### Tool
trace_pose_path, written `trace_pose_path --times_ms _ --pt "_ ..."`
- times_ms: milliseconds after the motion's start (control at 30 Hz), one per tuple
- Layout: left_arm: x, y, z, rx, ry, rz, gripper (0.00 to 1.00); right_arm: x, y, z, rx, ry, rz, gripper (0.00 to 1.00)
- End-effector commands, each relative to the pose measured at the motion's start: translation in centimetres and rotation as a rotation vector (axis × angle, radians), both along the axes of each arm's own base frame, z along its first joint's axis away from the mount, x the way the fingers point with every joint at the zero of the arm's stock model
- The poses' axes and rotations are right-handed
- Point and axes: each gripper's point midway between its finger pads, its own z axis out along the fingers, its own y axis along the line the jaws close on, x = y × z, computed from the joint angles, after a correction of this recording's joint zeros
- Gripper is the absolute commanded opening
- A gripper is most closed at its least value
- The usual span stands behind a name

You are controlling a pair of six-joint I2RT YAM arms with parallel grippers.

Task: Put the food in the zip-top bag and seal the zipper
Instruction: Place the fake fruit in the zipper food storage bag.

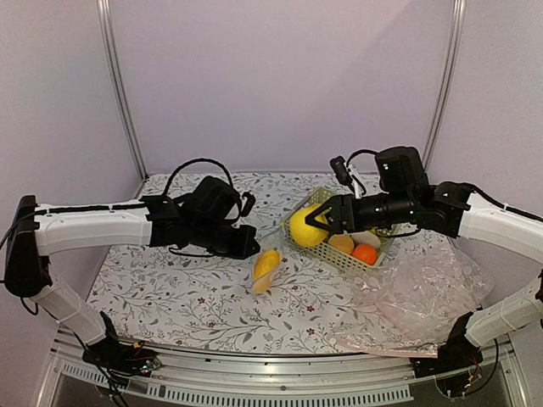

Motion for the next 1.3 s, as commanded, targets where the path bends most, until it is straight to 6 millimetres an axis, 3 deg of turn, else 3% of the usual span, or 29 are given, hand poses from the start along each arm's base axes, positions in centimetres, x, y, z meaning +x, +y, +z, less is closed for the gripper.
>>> trace_pose_path --times_ms 0,167,467,867,1267 --pt "0.1 -0.6 -1.4 -0.036 0.041 -0.008 0.00 -0.4 4.3 0.1 0.107 0.013 0.025 0.57" --pt "0.0 -0.6 -1.8 -0.044 0.056 -0.007 0.00 -1.5 7.7 -2.1 0.097 0.057 0.078 0.57" --pt "-0.1 -0.7 -1.8 -0.067 0.061 -0.009 0.00 -0.3 9.5 -5.6 0.056 0.086 0.036 0.56" --pt "0.0 -0.9 -0.9 -0.099 0.052 -0.019 0.00 1.3 7.9 -11.9 -0.142 0.105 -0.104 0.53" --pt "-0.3 -1.7 -0.7 -0.162 0.072 -0.035 0.00 3.5 6.7 -11.9 -0.295 -0.032 -0.241 0.53"
